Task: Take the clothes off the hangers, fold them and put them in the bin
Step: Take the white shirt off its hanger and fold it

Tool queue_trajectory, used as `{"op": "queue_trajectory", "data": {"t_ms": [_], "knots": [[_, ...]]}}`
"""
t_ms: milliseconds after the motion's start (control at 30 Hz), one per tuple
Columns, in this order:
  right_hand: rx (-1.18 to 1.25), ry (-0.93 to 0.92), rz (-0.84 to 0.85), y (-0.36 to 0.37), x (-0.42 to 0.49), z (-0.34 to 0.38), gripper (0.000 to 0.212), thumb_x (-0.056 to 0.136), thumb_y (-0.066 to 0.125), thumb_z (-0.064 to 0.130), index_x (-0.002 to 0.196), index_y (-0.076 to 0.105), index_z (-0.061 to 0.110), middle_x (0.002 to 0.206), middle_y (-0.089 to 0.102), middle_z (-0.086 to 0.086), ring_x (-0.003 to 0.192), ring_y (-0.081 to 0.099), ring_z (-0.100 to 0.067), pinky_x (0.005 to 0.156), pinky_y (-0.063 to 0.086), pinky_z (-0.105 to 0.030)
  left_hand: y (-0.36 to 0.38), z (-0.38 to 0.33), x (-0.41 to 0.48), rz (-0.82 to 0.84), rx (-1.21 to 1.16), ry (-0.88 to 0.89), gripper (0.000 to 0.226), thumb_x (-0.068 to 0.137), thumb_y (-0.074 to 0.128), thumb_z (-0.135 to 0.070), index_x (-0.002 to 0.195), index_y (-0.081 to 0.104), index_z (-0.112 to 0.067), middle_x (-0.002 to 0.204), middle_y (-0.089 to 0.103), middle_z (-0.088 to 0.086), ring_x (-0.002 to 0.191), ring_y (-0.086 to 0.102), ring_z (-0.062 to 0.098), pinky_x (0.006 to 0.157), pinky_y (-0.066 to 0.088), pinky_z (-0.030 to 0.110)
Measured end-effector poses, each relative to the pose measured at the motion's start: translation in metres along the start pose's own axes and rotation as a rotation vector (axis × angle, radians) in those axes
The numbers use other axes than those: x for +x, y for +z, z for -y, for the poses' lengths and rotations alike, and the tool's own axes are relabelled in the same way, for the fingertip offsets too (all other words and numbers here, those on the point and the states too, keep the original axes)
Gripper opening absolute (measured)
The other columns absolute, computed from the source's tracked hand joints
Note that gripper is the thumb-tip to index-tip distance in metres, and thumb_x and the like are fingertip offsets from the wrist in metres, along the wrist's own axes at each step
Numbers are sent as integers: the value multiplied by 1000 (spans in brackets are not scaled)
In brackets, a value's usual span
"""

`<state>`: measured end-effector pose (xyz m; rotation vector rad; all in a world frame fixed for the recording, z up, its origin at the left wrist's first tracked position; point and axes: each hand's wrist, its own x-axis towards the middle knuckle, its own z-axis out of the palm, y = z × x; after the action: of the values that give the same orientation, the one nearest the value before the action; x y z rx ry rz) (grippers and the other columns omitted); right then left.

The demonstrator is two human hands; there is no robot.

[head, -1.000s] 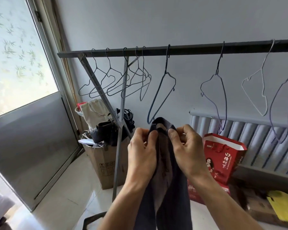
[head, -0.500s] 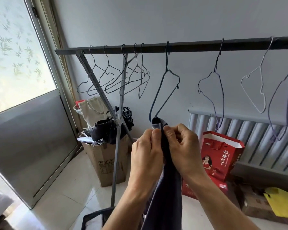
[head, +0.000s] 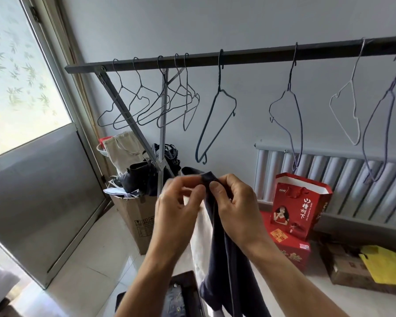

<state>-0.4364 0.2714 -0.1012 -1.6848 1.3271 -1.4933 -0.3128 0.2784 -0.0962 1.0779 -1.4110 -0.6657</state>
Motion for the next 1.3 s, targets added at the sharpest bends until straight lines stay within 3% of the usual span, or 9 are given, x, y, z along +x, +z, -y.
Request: {"op": "queue_trajectory", "data": {"t_ms": [100, 167, 267, 367, 600, 833, 967, 1133, 1300], "knots": [[29, -8, 119, -7, 7, 6, 16, 97, 55, 31, 94, 64, 18, 78, 66, 3, 72, 63, -12, 70, 55, -37, -15, -1, 23, 129, 321, 282, 50, 81, 64, -54, 129, 54, -38, 128, 49, -17, 124, 47, 3, 101, 41, 23], [99, -27, 201, -12, 12, 12, 13, 96, 57, 29, 91, 64, 20, 75, 65, 8, 68, 61, -3, 64, 51, -22, -21, -9, 37, 292, 404, 337, 53, 82, 54, -63, 128, 56, -36, 120, 55, -25, 119, 47, -6, 107, 39, 34], [198, -41, 232, -16, 19, 21, 12, 94, 58, 27, 89, 65, 19, 75, 66, 10, 69, 62, 2, 63, 49, -13, -23, -14, 55, 351, 484, 317, 43, 81, 48, -71, 87, 63, -31, 78, 62, -16, 79, 56, -3, 81, 50, 35], [199, -86, 199, -14, 23, 23, 20, 94, 57, 28, 91, 66, 11, 80, 68, -5, 72, 63, -9, 66, 54, -23, -22, -14, 66, 344, 457, 336, 50, 79, 52, -69, 65, 47, -20, 55, 44, -8, 52, 40, 6, 52, 36, 26], [265, -55, 320, -25, 17, 6, 13, 92, 62, 12, 102, 63, 21, 97, 70, 3, 95, 67, -9, 82, 57, -26, -26, -42, 82, 529, 474, 332, 26, 80, 63, -52, 58, 56, -40, 53, 48, -13, 52, 43, 2, 54, 33, 17], [239, 43, 458, -34, 10, -21, 18, 87, 68, 17, 105, 68, 19, 96, 73, 5, 94, 69, -9, 77, 54, -23, -37, -62, 92, 559, 491, 367, 48, 77, 65, -52, 69, 58, -5, 57, 43, 2, 56, 37, 4, 53, 34, 22], [177, 43, 513, -28, 3, -26, 23, 92, 63, 11, 111, 66, 25, 100, 73, 8, 98, 68, -7, 82, 54, -23, -44, -62, 99, 474, 506, 370, 39, 77, 64, -55, 66, 59, -18, 58, 48, -2, 57, 39, 4, 56, 35, 23], [131, 10, 353, -22, -6, -31, 37, 89, 67, 15, 119, 47, 25, 107, 64, 11, 97, 64, -1, 80, 55, -20, -50, -60, 103, 382, 554, 409, 32, 89, 64, -42, 62, 53, -28, 54, 46, -14, 54, 41, 2, 54, 33, 16], [172, -75, 106, -18, -13, -44, 42, 82, 75, 16, 106, 42, 24, 108, 59, 14, 91, 70, -15, 74, 61, -39, -51, -66, 107, 357, 555, 440, 39, 88, 63, -41, 73, 60, -5, 60, 44, -3, 56, 37, 3, 56, 32, 18]]}}
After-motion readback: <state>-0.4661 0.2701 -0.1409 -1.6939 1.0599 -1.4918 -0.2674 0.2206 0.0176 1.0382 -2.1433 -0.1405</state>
